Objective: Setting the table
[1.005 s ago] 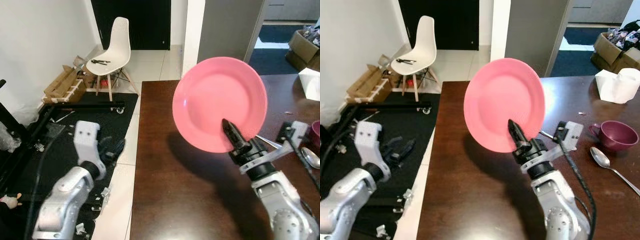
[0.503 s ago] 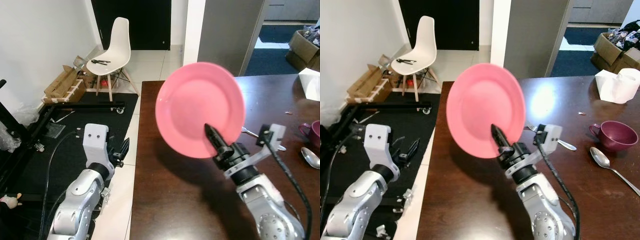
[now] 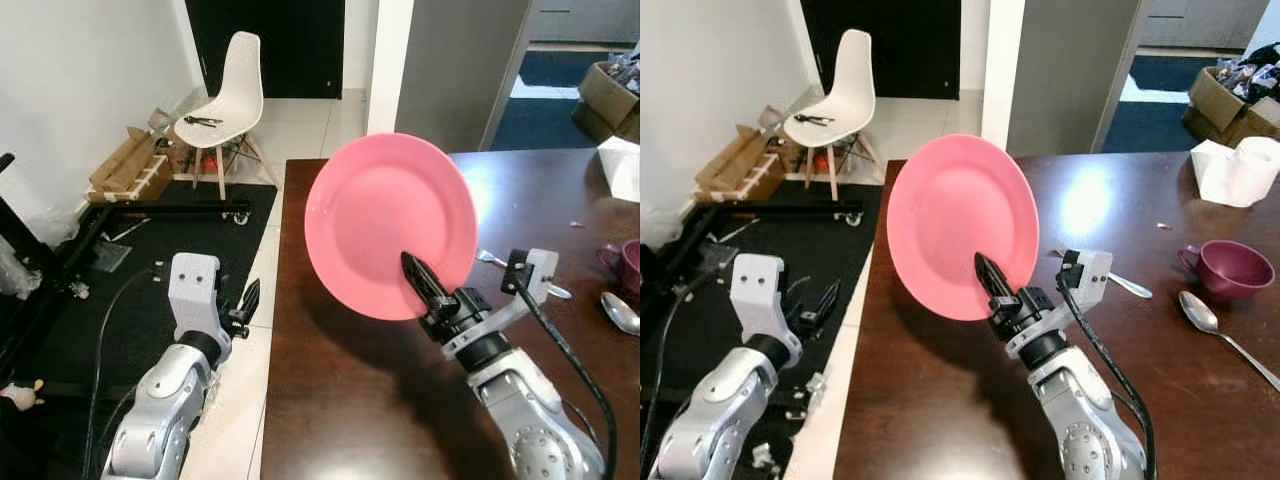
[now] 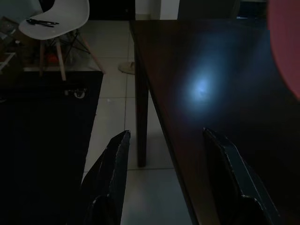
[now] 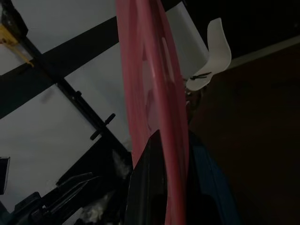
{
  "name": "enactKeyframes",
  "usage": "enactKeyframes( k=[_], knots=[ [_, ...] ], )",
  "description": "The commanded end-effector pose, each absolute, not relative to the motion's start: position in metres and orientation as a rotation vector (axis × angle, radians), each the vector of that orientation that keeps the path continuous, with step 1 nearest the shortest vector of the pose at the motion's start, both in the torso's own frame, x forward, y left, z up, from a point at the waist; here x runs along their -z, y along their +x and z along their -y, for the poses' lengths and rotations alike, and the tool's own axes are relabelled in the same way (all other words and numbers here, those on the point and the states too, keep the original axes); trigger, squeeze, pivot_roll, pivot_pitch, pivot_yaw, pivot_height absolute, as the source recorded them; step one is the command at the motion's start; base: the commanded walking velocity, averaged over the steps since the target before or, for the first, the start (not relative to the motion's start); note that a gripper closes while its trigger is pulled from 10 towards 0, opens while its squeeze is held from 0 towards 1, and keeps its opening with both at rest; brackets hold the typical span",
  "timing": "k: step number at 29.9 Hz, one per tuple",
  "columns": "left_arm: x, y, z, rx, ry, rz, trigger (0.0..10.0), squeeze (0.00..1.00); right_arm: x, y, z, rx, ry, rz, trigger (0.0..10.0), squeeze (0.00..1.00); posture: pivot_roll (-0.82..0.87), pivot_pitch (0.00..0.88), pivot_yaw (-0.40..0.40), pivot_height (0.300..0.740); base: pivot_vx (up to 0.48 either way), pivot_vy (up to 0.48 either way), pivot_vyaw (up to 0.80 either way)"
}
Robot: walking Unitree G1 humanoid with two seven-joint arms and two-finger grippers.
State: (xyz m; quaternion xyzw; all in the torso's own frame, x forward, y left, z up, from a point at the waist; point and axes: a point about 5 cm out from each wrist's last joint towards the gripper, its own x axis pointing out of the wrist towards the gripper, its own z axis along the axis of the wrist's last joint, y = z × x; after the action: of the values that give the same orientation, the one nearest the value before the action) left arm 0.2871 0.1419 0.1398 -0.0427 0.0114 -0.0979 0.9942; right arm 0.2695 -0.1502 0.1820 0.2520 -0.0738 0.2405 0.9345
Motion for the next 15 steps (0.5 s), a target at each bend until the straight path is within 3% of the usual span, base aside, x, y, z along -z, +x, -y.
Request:
enactKeyframes(
  k=[1,15],
  knots=[
    [-0.1376,0.2841,-0.1436,0.187,-0.073,-0.024,10.0,0.00,-0.1814,0.2700,0.1489,-0.499,0.508,0.154,10.0,0.00,-0.12,0.000,0.089,0.740,-0.390,0.000,0.00],
    [-0.1377,0.2850,-0.1429,0.196,-0.068,-0.021,10.0,0.00,-0.1769,0.2718,0.1482,-0.491,0.498,0.142,10.0,0.00,-0.12,0.000,0.098,0.740,-0.411,0.000,0.00]
  ],
)
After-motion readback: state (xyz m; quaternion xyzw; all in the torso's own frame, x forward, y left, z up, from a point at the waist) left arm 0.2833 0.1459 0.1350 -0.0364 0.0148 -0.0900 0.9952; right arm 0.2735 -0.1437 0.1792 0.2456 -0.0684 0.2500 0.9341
